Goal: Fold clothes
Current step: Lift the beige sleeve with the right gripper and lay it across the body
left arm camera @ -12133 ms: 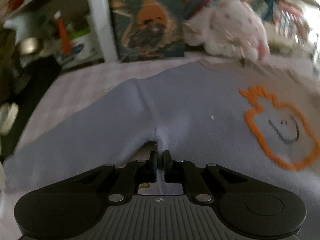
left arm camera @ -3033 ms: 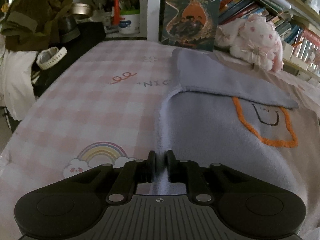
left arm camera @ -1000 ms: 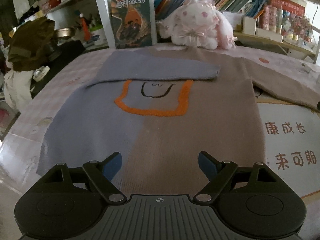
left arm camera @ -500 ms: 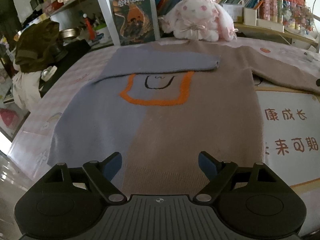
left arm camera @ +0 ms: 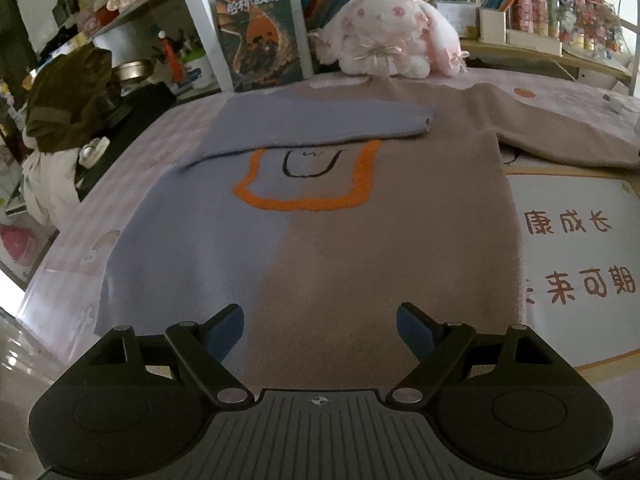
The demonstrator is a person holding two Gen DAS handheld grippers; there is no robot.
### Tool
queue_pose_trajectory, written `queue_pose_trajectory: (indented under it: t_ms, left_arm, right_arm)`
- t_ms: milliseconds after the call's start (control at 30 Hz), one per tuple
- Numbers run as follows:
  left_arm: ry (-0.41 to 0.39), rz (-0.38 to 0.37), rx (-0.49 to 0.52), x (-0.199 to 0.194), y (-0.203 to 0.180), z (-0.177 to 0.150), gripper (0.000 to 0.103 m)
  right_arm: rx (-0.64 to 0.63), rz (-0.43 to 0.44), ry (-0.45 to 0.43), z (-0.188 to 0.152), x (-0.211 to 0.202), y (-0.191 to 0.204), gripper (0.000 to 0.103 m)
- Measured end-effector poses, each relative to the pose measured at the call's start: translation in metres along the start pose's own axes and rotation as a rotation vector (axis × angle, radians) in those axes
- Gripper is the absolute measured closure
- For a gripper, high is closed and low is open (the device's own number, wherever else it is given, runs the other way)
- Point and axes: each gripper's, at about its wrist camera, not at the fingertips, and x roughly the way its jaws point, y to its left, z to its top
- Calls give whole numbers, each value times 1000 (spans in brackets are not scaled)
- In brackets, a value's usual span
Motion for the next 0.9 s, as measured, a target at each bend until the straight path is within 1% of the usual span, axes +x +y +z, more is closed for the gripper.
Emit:
queue_pose_trajectory:
  t_ms: [67,133,167,200,233,333,400,433,467,533,700,900]
  left_arm:
    - [-3,-3,5,0,-1,0,17]
    - [-5,-4,8,-1,-1,0,17]
    - [-4,-4,8,-1,0,0,17]
    - [-3,-3,8,-1,0,-1,17]
    - [-2,-3,7,-1,1,-1,17]
    - [3,-1,2,0,3,-2,17]
    - [7,-1,0,0,4,-2,17]
    - [9,-2,0,0,4,-2,17]
    - [8,-5,3,1,4,-2,17]
    - [3,-12,9,2,4,-2,17]
    - [-21,-39,27,6,10,2,17]
    - [-56,-77,49,13,20,7,17]
  right_arm:
    - [15,-9,5,2,1,-2,92]
    - [41,-24,11,3,3,-5,87]
    - [54,-33,12,4,5,-6,85]
    - [63,-46,9,4,6,-8,77]
    - [63,-57,6,5,7,-8,74]
    - [47,-78,3,6,10,-7,73]
    - [33,-86,4,6,11,-7,75]
    - [31,-84,9,5,12,-6,86]
    - [31,-78,17,5,12,-6,91]
    - [21,-73,15,5,12,-5,95]
    - [-51,-61,-34,8,1,13,97]
    - [-92,-2,-105,16,-17,47,98]
